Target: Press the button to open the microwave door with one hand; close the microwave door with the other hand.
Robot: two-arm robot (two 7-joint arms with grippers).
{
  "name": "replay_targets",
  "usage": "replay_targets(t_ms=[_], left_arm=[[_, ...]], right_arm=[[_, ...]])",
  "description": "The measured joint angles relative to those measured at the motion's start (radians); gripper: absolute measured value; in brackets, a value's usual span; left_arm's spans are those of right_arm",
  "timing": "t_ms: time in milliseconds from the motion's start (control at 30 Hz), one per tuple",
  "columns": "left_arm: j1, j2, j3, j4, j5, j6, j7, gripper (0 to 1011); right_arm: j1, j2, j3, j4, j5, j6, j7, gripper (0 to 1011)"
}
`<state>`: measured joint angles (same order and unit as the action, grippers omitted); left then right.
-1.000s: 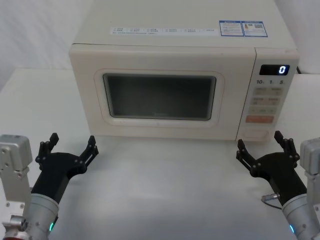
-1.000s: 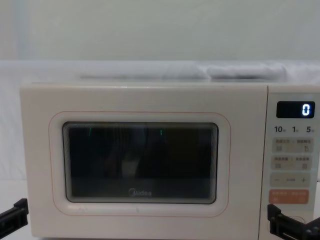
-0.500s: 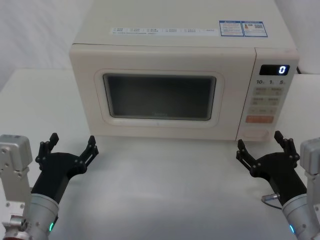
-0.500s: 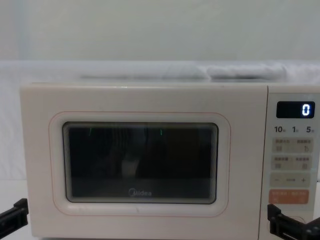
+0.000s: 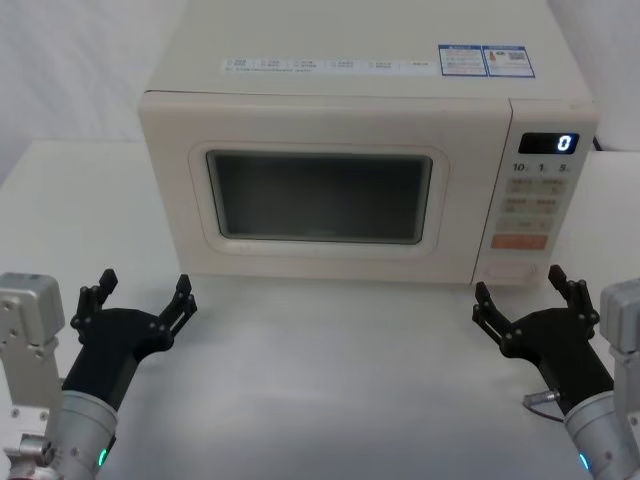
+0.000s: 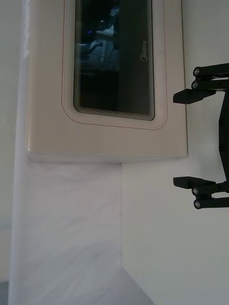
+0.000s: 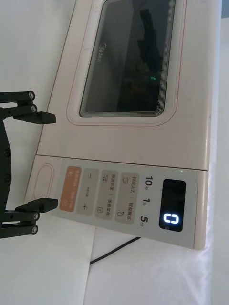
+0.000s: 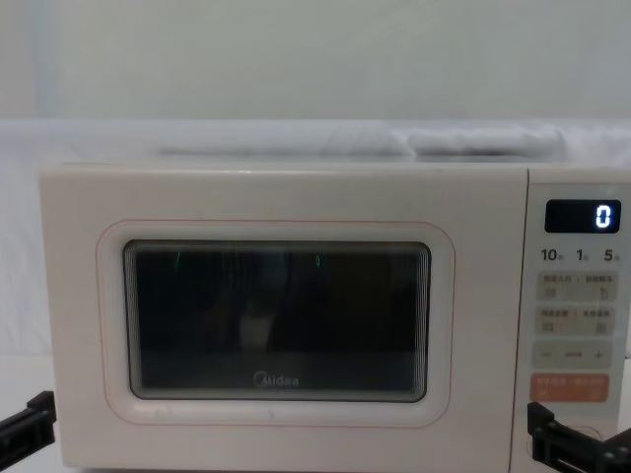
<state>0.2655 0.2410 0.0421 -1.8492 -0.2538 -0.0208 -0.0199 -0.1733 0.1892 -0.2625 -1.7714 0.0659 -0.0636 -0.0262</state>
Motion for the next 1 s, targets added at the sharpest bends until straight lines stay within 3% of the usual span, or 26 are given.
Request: replay_targets(t_ms=[167,333,800,900,1000], left_arm=[[0.0,0.0,0.0,0.0,0.0,0.0,0.0,1001],[0.0,0.0,0.0,0.0,0.0,0.0,0.0,1001],[0.0,0.0,0.0,0.0,0.0,0.0,0.0,1001],[0.0,0.0,0.0,0.0,0.0,0.0,0.0,1001],[0.0,0.0,0.0,0.0,0.0,0.0,0.0,1001]], right_arm=[[0.0,0.0,0.0,0.0,0.0,0.0,0.0,978],[0.0,0.0,0.0,0.0,0.0,0.0,0.0,866],[0.0,0.0,0.0,0.0,0.0,0.0,0.0,461],[0.0,0.0,0.0,0.0,0.0,0.0,0.0,301],[0.0,0.0,0.0,0.0,0.0,0.0,0.0,244]])
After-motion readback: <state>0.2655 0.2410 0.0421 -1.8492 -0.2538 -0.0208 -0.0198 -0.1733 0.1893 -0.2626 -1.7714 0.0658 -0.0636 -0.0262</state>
